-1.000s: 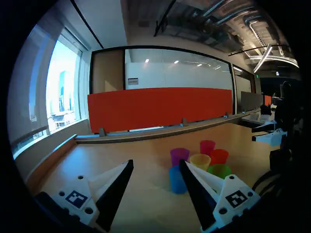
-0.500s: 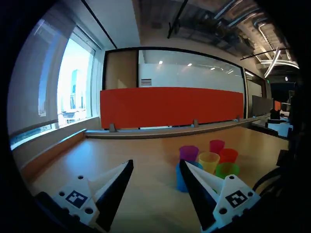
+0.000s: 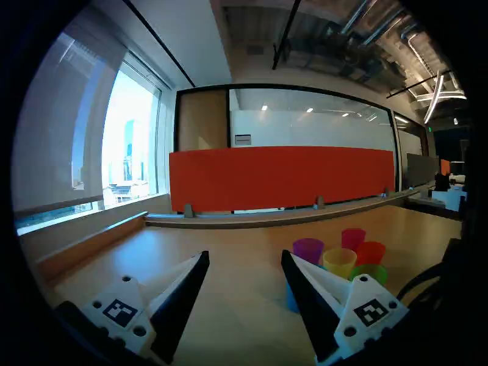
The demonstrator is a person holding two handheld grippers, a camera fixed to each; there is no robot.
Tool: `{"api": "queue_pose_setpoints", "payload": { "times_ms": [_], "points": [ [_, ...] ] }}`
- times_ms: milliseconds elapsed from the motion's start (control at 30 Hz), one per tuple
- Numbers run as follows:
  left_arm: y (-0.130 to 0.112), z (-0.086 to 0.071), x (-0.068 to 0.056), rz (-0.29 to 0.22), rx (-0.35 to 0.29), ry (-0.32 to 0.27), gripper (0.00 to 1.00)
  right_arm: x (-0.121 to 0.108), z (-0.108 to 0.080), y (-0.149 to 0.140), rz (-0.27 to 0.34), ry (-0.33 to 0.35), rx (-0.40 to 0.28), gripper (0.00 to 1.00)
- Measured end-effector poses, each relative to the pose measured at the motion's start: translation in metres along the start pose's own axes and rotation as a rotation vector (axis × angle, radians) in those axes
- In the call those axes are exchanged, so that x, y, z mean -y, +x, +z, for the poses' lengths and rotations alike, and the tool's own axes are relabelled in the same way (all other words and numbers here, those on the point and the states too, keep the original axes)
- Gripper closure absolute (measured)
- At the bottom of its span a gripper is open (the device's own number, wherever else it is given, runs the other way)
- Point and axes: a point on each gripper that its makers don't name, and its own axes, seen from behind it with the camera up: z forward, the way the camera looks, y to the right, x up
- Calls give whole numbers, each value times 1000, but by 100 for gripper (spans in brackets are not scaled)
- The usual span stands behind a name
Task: Pour water
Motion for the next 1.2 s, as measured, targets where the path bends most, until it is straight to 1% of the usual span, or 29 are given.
{"api": "queue_pose_setpoints", "payload": {
  "times_ms": [100, 200, 300, 400, 500, 600, 800, 900, 1000, 1200],
  "points": [
    [4, 1, 0, 9, -20, 12, 13, 0, 1, -7, 6, 3, 24, 2],
    [3, 2, 0, 22, -28, 14, 13, -4, 2, -10, -6, -9, 46, 2],
    [-2, 4, 1, 35, -33, 11, 13, -9, 0, -10, -25, -32, 50, 2],
    [-8, 7, 5, 37, -35, 16, 13, -10, -1, -10, -35, -42, 47, 2],
    [-9, 11, 12, 30, -44, 28, 13, -11, -2, -12, -32, -53, 56, 2],
    [-11, 13, 17, 27, -58, 39, 13, -8, -4, -12, -15, -52, 63, 2],
    [-28, 21, 24, 14, -38, 46, 13, -10, -5, -9, 21, -56, 59, 3],
    [-34, 25, 28, 16, -29, 51, 13, -9, -6, -5, 31, -49, 57, 2],
    [-34, 27, 28, 13, -25, 49, 13, -7, -5, -4, 39, -45, 55, 2],
    [-37, 28, 30, -14, -22, 50, 13, -9, -4, -4, 44, -46, 55, 2]
  ]
}}
